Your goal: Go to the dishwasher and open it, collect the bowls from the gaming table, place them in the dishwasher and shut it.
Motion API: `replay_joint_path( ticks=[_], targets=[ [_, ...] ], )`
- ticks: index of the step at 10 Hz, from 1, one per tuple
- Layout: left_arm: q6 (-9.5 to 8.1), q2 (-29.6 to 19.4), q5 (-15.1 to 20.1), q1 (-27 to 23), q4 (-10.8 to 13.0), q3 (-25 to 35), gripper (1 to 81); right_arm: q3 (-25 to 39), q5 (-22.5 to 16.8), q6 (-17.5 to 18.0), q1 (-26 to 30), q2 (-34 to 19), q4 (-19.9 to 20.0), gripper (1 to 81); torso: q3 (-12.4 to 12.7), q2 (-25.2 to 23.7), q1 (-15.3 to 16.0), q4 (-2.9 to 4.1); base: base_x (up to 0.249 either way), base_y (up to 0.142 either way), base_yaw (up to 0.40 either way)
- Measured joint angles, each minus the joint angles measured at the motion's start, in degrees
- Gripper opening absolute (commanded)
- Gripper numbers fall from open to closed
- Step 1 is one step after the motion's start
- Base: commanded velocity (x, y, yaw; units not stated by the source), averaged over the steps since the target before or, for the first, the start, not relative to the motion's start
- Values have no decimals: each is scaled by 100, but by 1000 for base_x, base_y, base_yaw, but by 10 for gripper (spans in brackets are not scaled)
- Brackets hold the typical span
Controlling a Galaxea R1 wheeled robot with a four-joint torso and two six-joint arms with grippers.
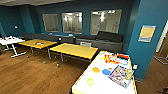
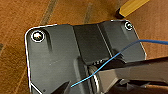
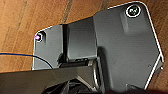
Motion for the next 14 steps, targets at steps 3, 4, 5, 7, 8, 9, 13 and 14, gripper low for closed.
replay_joint_path(
  ticks=[3,4,5,7,8,9,13,14],
  targets=[
    [2,11,-1,0,0,0,811,-1,0,0,-2,-11,2,811,0,0,0,0,70,90,0],
    [0,22,2,2,0,2,811,-1,0,0,-2,-20,2,811,0,0,0,0,69,85,0],
    [0,18,7,0,0,0,811,-1,0,0,0,-9,2,811,0,0,0,0,69,84,0],
    [2,9,5,0,0,0,811,0,0,0,2,-9,2,811,0,0,0,0,68,83,0],
    [2,0,5,0,0,0,811,0,6,6,7,6,2,811,0,0,0,0,64,79,0],
    [2,0,2,0,-2,-4,811,-1,2,1,5,-11,0,811,0,0,0,0,0,0,0],
    [0,18,2,-12,-4,-4,811,-1,4,1,5,-13,2,811,0,0,2,0,0,0,0],
    [0,20,10,0,-4,-4,811,-1,2,1,0,-13,2,811,0,0,0,0,0,0,0]
  ],
)
